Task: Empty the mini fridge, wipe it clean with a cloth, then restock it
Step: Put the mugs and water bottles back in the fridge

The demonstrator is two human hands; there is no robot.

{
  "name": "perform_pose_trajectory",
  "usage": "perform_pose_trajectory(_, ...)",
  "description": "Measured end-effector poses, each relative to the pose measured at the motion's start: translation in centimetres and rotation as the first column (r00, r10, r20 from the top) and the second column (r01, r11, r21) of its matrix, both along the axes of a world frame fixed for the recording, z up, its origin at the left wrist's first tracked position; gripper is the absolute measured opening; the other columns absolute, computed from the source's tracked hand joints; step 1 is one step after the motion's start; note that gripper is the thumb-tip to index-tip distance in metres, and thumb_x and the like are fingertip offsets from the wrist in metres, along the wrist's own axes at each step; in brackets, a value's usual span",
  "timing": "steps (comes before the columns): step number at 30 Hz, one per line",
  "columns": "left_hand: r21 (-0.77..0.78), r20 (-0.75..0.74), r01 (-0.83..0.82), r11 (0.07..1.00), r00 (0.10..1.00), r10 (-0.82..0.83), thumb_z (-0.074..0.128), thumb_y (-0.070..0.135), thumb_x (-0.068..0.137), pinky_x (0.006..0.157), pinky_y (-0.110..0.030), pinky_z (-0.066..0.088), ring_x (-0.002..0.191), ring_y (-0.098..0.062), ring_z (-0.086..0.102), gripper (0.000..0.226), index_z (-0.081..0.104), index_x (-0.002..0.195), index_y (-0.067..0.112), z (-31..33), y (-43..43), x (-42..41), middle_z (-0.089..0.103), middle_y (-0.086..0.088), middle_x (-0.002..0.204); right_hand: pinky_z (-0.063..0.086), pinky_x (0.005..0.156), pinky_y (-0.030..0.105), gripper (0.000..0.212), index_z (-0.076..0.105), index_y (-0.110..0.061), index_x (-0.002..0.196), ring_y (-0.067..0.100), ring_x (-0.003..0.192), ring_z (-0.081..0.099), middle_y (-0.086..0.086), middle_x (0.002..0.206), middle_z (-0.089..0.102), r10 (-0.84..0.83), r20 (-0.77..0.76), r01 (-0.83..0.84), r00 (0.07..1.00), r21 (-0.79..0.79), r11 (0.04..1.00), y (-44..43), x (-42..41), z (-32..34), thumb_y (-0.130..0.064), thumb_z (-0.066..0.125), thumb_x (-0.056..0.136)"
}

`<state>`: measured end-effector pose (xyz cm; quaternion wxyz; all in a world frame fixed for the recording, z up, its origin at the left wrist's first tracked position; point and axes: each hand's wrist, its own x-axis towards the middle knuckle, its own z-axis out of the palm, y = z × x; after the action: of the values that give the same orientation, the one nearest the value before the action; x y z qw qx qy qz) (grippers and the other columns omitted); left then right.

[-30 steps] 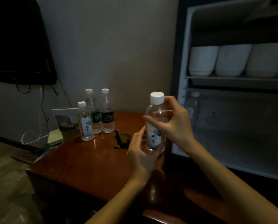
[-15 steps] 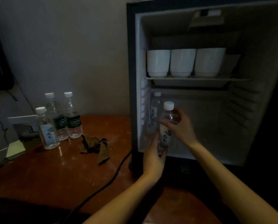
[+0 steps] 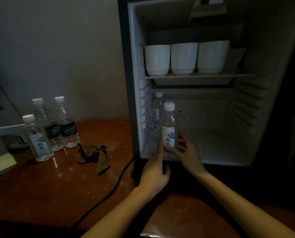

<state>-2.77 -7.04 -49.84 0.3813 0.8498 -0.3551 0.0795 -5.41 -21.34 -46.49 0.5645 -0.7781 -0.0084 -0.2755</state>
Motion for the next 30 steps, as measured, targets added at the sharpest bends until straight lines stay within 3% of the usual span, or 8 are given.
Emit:
perform_pose_trajectory(2,0.063,-0.018,0.018,0.998,1.0,-0.017,0.057,0.028,0.093,0.079,-0.025,0.057,0.095,-0.011,0.064,0.098,-0.025,0.147,0.037,0.6,-0.5,0.8,0.028,0.001,0.156,0.049,0.08,0.012,0.052,0.051,-0.033,0.126,-0.004,0.105,0.059,-0.016,0.114,0.062,-0.02,0.003,0.02,1.0,-0.016,1.0,-0.5,0.7,-0.3,-0.023,0.076,0.081)
perform_pose_trajectory(6,0.157,-0.09,0.033,0.987,0.996,-0.019,0.062,0.032,0.089,0.097,-0.017,0.037,0.13,-0.014,0.045,0.098,-0.011,0.153,0.026,2.0,-2.1,2.6,0.031,0.0,0.154,0.051,0.081,0.019,0.055,0.051,-0.022,0.127,0.011,0.107,0.062,-0.007,0.113,0.064,-0.053,0.006,0.053,0.999,0.006,0.999,-2.2,4.0,0.4,-0.012,0.077,0.078)
perform_pose_trajectory(11,0.188,-0.168,0.086,0.978,0.984,-0.054,0.054,0.04,0.094,0.102,-0.027,0.036,0.129,-0.023,0.046,0.083,-0.001,0.154,0.026,3.0,-4.4,4.6,0.041,-0.005,0.147,0.053,0.075,0.016,0.053,0.051,-0.009,0.129,0.022,0.109,0.06,-0.003,0.113,0.061,-0.115,0.058,0.118,0.992,-0.041,0.992,-4.5,8.2,1.2,-0.003,0.073,0.081)
perform_pose_trajectory(16,0.124,-0.256,0.091,0.988,0.965,-0.057,0.053,0.029,0.095,0.095,-0.027,0.042,0.115,-0.018,0.053,0.075,0.004,0.152,0.035,3.7,-5.7,7.1,0.047,-0.005,0.142,0.052,0.092,0.04,0.056,0.049,-0.008,0.131,0.024,0.11,0.06,0.01,0.123,0.061,-0.187,0.011,0.187,0.982,-0.044,0.981,-5.8,10.8,1.4,-0.003,0.073,0.081)
perform_pose_trajectory(20,0.17,-0.215,0.076,0.982,0.976,-0.038,0.058,0.029,0.09,0.098,-0.034,0.045,0.123,-0.025,0.051,0.081,0.006,0.153,0.034,3.7,-6.6,8.6,0.042,-0.006,0.147,0.05,0.094,0.038,0.053,0.051,-0.008,0.131,0.017,0.111,0.056,0.011,0.129,0.059,-0.195,-0.017,0.194,0.981,-0.048,0.98,-6.5,11.6,1.5,-0.004,0.071,0.082)
perform_pose_trajectory(23,0.122,-0.199,0.111,0.986,0.976,-0.085,0.059,0.026,0.09,0.1,-0.028,0.041,0.128,-0.021,0.047,0.073,0.017,0.151,0.031,3.7,-6.6,8.1,0.04,-0.002,0.149,0.05,0.097,0.043,0.053,0.051,-0.009,0.131,0.022,0.116,0.057,0.01,0.129,0.059,-0.185,-0.054,0.182,0.981,-0.069,0.981,-6.8,11.7,1.7,-0.006,0.072,0.082)
perform_pose_trajectory(25,0.067,-0.182,0.152,0.986,0.973,-0.138,0.059,0.024,0.092,0.095,-0.014,0.036,0.127,-0.011,0.044,0.067,0.023,0.149,0.03,3.7,-5.8,7.1,0.04,0.007,0.145,0.05,0.096,0.046,0.051,0.052,-0.011,0.131,0.026,0.115,0.059,0.009,0.127,0.062,-0.221,-0.061,0.215,0.973,-0.087,0.973,-6.5,11.2,1.7,-0.009,0.071,0.083)
perform_pose_trajectory(30,-0.077,-0.135,0.112,0.991,0.983,-0.122,0.057,0.018,0.095,0.108,-0.026,0.038,0.131,-0.007,0.044,0.056,0.037,0.148,0.023,3.5,0.6,4.1,0.048,0.007,0.143,0.047,0.099,0.032,0.038,0.053,-0.018,0.129,0.016,0.115,0.057,0.004,0.126,0.058,-0.314,0.283,0.323,0.906,0.017,0.946,-1.5,8.2,2.4,-0.021,0.063,0.092)
